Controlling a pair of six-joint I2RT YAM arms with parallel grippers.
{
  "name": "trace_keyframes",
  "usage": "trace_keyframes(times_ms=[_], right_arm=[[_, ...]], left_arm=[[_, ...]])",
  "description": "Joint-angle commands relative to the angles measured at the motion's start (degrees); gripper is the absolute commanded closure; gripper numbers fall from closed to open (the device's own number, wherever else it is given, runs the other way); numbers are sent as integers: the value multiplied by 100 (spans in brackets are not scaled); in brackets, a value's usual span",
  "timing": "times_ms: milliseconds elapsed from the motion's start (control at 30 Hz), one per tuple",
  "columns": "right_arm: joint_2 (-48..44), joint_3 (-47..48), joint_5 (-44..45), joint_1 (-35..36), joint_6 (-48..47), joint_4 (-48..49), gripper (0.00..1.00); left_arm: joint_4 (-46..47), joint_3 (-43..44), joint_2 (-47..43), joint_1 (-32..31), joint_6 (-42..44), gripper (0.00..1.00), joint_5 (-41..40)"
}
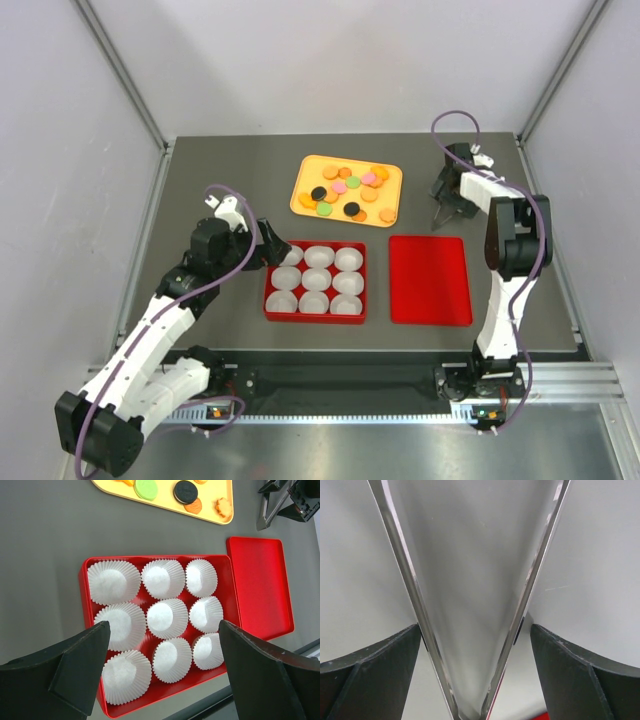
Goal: Pack the cookies
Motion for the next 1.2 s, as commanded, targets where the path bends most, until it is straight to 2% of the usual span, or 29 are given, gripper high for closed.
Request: trace_keyframes(times_ms=[0,200,300,333,400,600,800,1167], right_arm=[[238,187,21,34,170,68,11],[379,407,-41,51,21,-46,23],[352,451,-84,60,-155,-46,33],[317,477,-102,52,-190,-55,39],[178,477,-163,60,-304,-55,43],[-464,521,-207,157,-700,-81,44],[-1237,416,-708,192,-911,-187,44],[-2600,-787,-1201,631,-1289,-55,44]], left_arm=[[311,-47,-21,-24,36,6,-6],[294,-21,84,-24,45,6,3],[311,-21,146,-24,45,6,-15],[311,-21,155,-24,45,6,-15],[311,-21,190,-24,53,6,-32],[276,23,251,-24,80,6,-94],[215,49,234,-24,97,6,-181],[188,49,295,-32,115,6,-243]])
